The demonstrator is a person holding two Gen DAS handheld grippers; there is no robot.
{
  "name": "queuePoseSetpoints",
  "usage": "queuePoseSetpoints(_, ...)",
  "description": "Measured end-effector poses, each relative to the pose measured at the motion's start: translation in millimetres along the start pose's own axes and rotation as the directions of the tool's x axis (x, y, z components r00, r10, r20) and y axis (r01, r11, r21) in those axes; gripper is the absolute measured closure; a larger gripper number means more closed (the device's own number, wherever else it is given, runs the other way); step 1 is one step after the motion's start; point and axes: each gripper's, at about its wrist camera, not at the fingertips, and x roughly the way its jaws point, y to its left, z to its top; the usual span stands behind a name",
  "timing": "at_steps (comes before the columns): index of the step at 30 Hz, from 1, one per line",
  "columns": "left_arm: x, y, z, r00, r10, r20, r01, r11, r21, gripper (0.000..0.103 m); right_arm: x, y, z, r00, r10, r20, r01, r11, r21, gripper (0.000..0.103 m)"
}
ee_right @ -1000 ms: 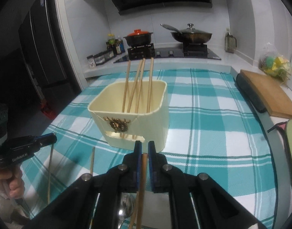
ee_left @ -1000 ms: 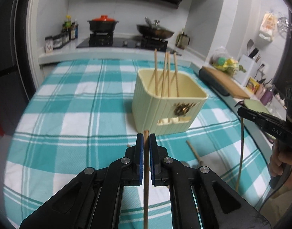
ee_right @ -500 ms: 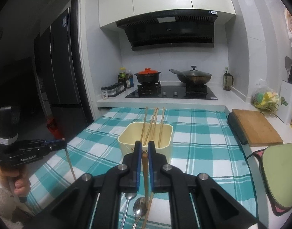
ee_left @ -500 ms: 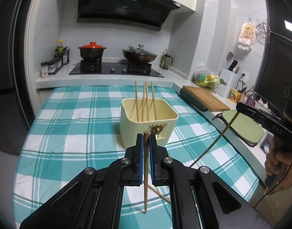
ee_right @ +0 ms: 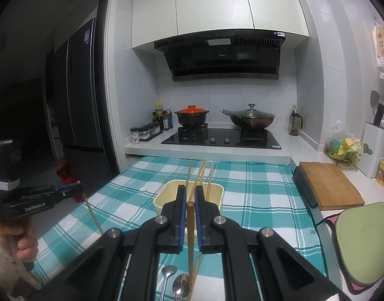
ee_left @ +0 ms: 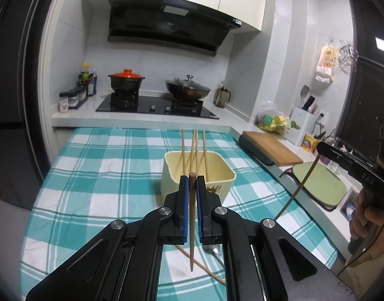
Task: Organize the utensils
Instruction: 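Lift both held chopsticks and carry them above the cream utensil holder, then lower the chopsticks into the holder and open both grippers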
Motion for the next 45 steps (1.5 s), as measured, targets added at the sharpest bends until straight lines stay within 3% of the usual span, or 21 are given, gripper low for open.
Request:
queuePoseSetpoints(12,-2.6,-4.6,84.8,0.994,-0.041,0.104,0.039,0.999,0.021,0.099,4.7,-8.7,74.5,0.997,0.024,0.077,-0.025,1.000,0.011,0.096)
queuePoseSetpoints(18,15.6,-11.8,129.2,0.986,-0.026,0.167,0.017,0.998,0.054,0.099,33.0,-10.6,119.7,0.995,0.023,0.102,-0.023,1.000,0.005,0.096)
queuePoseSetpoints(23,47.9,-15.4,145.7,0.984,0.013,0.179,-0.028,0.996,0.082,0.099,64.5,-8.9,142.9,0.994,0.020,0.109,-0.018,1.000,-0.018,0.096)
queuePoseSetpoints(28,96.2,-11.9,137.6,0.991,0.049,0.121,-0.061,0.993,0.097,0.099,103.8,-12.9,141.5,0.997,0.009,0.078,-0.006,0.999,-0.038,0.096)
queuePoseSetpoints(33,145.0,-0.6,115.4,0.997,0.073,0.013,-0.074,0.994,0.085,0.099,154.4,-28.9,116.9,0.999,0.010,-0.040,-0.011,1.000,-0.004,0.096)
queuePoseSetpoints(37,179.8,8.5,96.1,0.993,0.091,-0.074,-0.085,0.994,0.074,0.099,194.1,-44.6,93.9,0.987,-0.006,-0.160,0.009,1.000,0.023,0.096)
queuePoseSetpoints(42,212.0,17.5,83.1,0.980,0.131,-0.152,-0.124,0.991,0.057,0.098,230.0,-56.7,70.6,0.967,-0.031,-0.251,0.040,0.999,0.032,0.096)
queuePoseSetpoints(44,220.4,23.8,82.7,0.972,0.149,-0.183,-0.144,0.989,0.042,0.085,242.4,-59.8,66.0,0.960,-0.040,-0.278,0.052,0.998,0.036,0.095)
queuePoseSetpoints(45,221.1,26.9,82.5,0.967,0.166,-0.195,-0.162,0.986,0.036,0.061,247.3,-62.2,65.8,0.957,-0.048,-0.285,0.063,0.997,0.046,0.091)
